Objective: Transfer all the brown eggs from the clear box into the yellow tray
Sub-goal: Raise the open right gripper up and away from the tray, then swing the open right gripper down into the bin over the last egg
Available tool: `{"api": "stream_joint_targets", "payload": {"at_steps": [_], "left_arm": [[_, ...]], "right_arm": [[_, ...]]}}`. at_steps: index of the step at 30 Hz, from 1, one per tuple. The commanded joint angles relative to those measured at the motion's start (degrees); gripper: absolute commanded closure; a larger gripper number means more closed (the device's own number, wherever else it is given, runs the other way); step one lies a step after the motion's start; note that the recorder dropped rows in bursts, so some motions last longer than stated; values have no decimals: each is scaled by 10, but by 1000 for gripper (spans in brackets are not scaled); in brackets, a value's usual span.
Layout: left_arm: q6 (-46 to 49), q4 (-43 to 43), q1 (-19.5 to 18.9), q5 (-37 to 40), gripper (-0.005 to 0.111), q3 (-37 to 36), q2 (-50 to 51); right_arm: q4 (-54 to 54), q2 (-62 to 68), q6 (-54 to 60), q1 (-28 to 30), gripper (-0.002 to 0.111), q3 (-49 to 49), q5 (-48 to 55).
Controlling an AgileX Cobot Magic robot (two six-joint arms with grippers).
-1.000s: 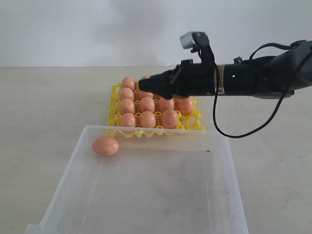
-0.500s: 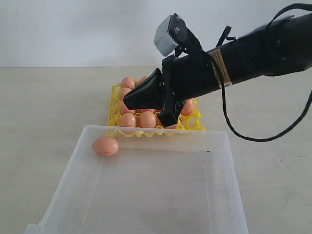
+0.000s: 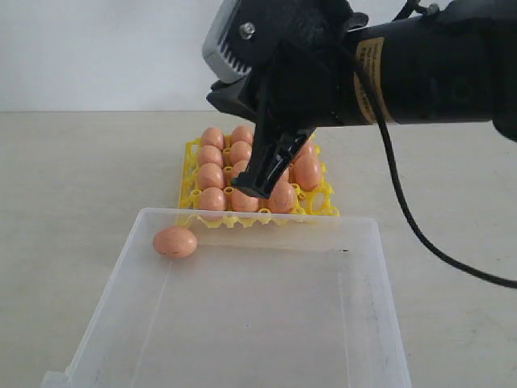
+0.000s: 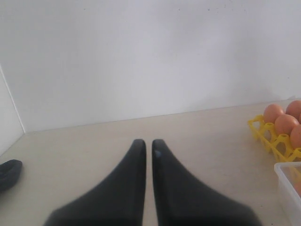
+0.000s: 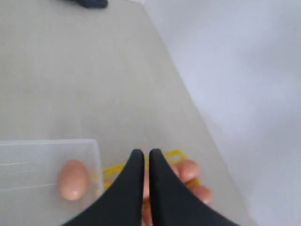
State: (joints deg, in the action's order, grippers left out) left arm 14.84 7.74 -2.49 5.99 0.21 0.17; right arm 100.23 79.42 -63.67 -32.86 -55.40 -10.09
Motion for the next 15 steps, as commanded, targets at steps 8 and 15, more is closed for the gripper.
{"api": "stream_joint_targets", "payload": {"at_steps": [8, 15], "left_arm": [[2, 2, 4, 0, 103, -2, -2], [2, 2, 4, 0, 103, -2, -2]], "right_arm": [[-67, 28, 100, -82, 108, 1, 568], [-719, 71, 604, 15, 108, -134, 624]]}}
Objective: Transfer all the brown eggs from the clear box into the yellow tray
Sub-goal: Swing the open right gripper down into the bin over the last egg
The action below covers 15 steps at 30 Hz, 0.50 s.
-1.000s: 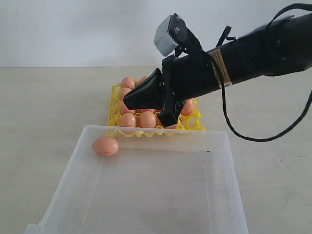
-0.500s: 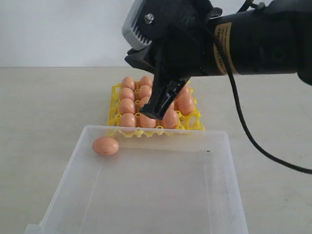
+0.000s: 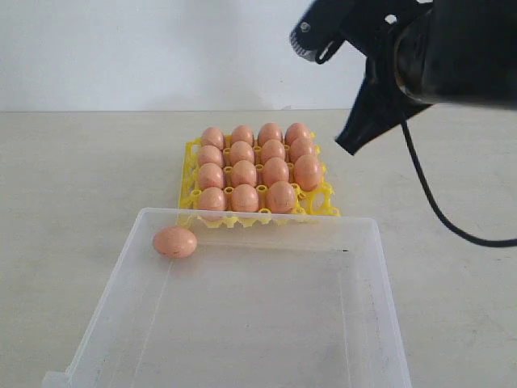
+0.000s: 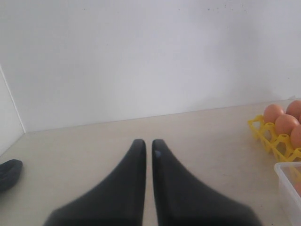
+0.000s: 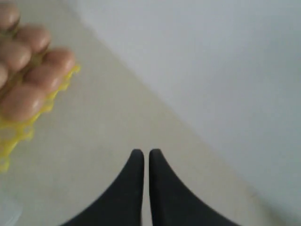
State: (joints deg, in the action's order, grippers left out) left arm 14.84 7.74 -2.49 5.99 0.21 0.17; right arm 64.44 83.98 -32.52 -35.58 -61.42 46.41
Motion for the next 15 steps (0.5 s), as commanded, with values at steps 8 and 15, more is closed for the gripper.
{"api": "stream_joint_targets", "payload": {"at_steps": [8, 15], "left_arm": [[2, 2, 4, 0, 103, -2, -2], [2, 2, 4, 0, 103, -2, -2]], "right_arm": [[-675, 164, 542, 35, 108, -255, 236], [-688, 285, 604, 1, 108, -339, 236]]}}
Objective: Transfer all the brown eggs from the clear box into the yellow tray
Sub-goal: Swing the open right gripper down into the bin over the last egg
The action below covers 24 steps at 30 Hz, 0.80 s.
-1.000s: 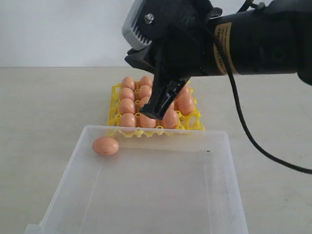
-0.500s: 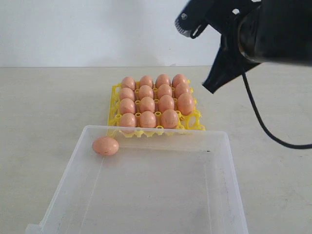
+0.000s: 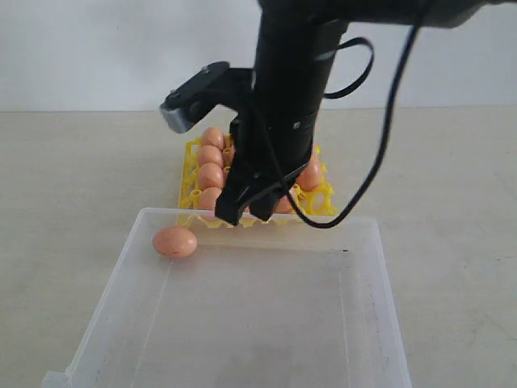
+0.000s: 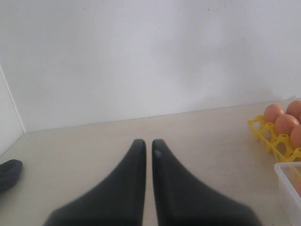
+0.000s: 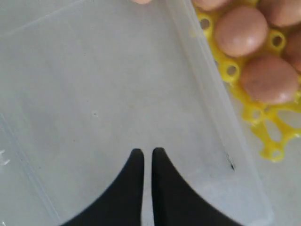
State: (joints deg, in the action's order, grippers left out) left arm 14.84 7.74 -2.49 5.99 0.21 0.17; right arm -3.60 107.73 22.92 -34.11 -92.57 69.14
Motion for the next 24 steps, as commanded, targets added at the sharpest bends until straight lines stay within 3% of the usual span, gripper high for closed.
{"api": "stream_joint_targets", "payload": {"at_steps": [1, 11, 14, 18, 24], "left_arm": [[2, 2, 4, 0, 103, -2, -2], [2, 2, 4, 0, 103, -2, -2], [2, 2, 4, 0, 103, -2, -2], [2, 2, 4, 0, 103, -2, -2], [2, 2, 4, 0, 103, -2, -2]], "right_arm": [[-9, 57, 72, -19, 108, -29, 0], [-21, 111, 233, -68, 107, -29, -212], [-38, 124, 280, -86, 94, -29, -217], [-39, 141, 289, -104, 69, -29, -239], [-32, 153, 286, -110, 65, -29, -299]]}}
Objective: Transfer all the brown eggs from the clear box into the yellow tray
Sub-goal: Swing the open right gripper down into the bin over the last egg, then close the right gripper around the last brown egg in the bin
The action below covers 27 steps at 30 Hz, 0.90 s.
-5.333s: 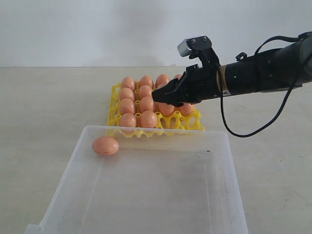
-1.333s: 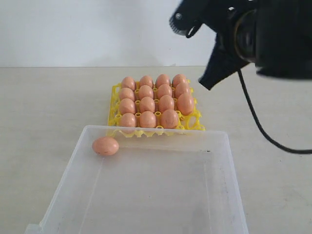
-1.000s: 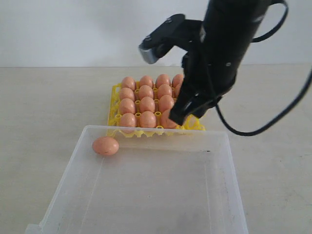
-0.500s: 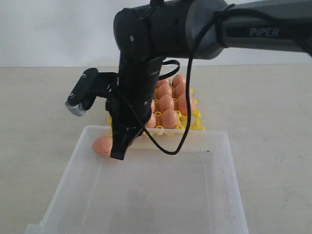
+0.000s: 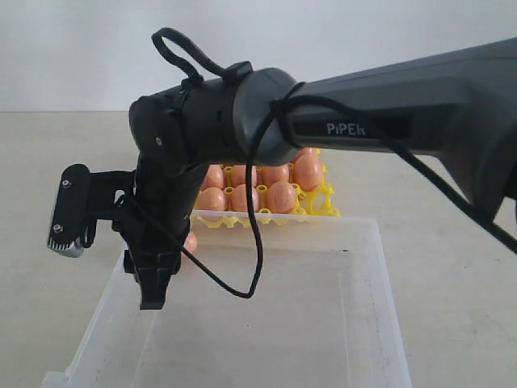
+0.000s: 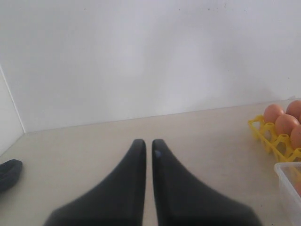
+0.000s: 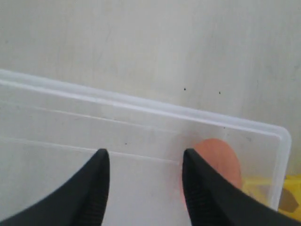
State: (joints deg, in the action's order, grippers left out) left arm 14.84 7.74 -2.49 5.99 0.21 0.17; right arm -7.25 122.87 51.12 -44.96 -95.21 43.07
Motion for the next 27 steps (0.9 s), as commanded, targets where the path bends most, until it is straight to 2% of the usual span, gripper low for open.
{"api": "stream_joint_targets", "payload": {"at_steps": [1, 8, 19, 27], "left_arm": [[2, 2, 4, 0, 103, -2, -2], [2, 2, 4, 0, 103, -2, -2], [2, 2, 4, 0, 103, -2, -2], [2, 2, 4, 0, 103, -2, -2]], "right_arm": [[12, 3, 4, -2, 65, -3, -48], [48, 19, -2, -2, 65, -3, -124], [174, 51, -139, -2, 65, -3, -117], [183, 52, -176, 3, 65, -3, -117]]}}
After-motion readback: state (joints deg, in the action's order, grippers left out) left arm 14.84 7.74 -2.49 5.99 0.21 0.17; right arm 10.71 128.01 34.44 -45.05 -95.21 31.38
